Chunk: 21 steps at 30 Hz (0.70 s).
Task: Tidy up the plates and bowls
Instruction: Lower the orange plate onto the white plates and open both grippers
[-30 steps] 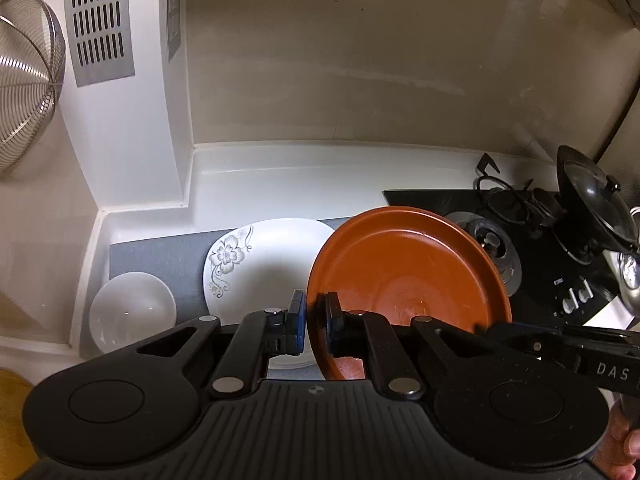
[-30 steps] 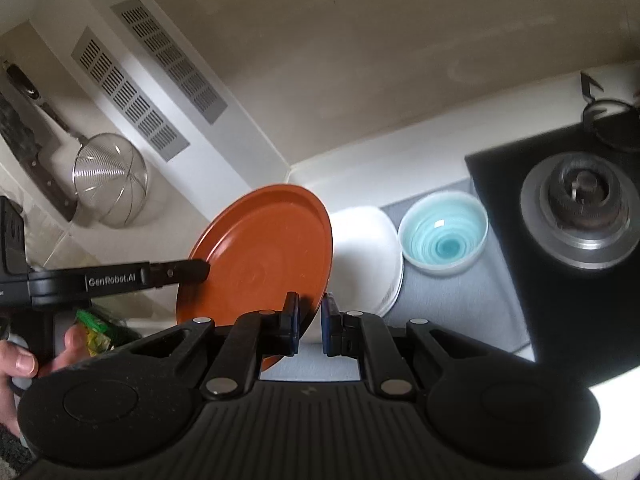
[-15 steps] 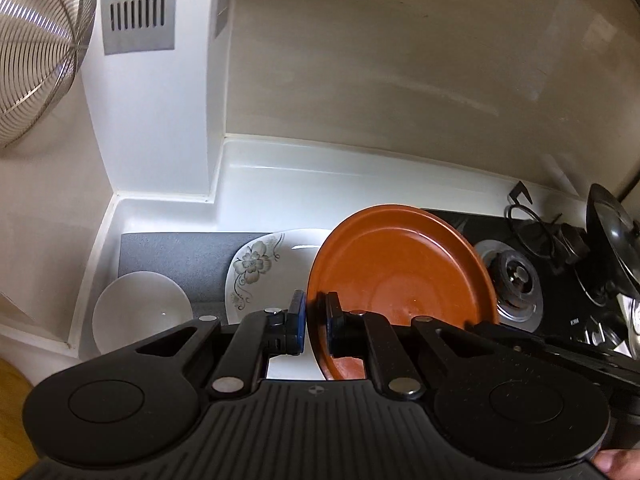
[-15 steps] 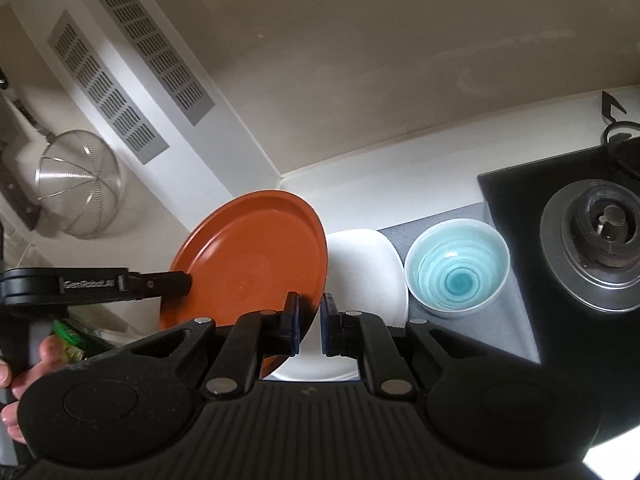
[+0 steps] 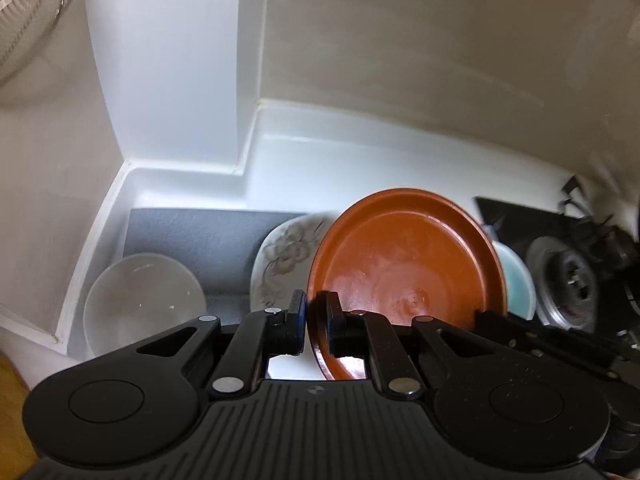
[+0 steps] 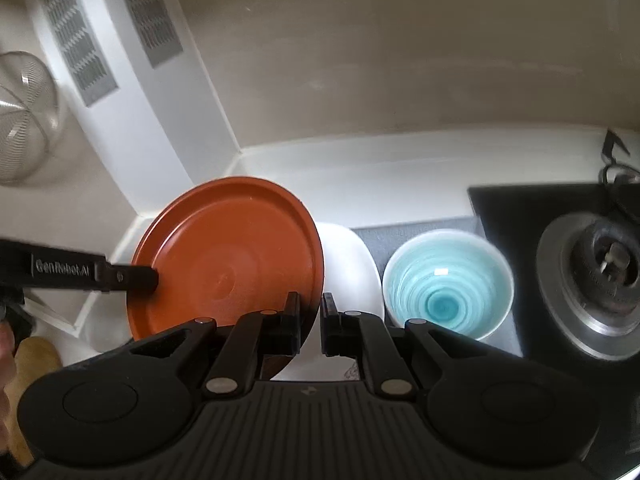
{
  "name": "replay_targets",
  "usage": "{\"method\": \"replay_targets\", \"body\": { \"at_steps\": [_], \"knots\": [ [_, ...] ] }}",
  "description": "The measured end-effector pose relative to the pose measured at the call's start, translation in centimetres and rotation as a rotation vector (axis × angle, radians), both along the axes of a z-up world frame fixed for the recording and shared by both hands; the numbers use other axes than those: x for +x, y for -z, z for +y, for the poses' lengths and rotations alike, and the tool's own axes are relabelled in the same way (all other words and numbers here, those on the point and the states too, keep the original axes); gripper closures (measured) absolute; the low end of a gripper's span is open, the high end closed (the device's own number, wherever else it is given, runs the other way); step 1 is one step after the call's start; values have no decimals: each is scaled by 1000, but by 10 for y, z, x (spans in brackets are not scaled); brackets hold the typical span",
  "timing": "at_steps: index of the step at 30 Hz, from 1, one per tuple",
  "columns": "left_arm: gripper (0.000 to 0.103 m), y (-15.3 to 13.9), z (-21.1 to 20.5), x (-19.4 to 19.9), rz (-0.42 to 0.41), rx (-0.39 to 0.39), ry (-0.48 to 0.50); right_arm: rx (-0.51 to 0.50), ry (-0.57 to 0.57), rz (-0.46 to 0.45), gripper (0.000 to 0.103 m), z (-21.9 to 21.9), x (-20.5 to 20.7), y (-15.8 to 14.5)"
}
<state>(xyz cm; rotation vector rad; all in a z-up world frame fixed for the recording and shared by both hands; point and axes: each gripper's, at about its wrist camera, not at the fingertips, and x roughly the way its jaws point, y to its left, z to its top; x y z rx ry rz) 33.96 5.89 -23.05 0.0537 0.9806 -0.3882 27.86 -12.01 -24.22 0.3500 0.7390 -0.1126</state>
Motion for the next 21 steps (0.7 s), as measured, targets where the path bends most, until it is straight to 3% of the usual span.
{"method": "replay_targets", "body": {
  "at_steps": [4,12,21],
  "knots": [
    [92,19,3,7,44,-5,-21,-6,1,18,95,-2,10,15],
    [92,40,-7,11,35,57,-29,1,2,48,95,-5,30,37],
    [93,78,-15,37,130,50,-43,-33,-15,100,96,-12,46,59]
  ]
}}
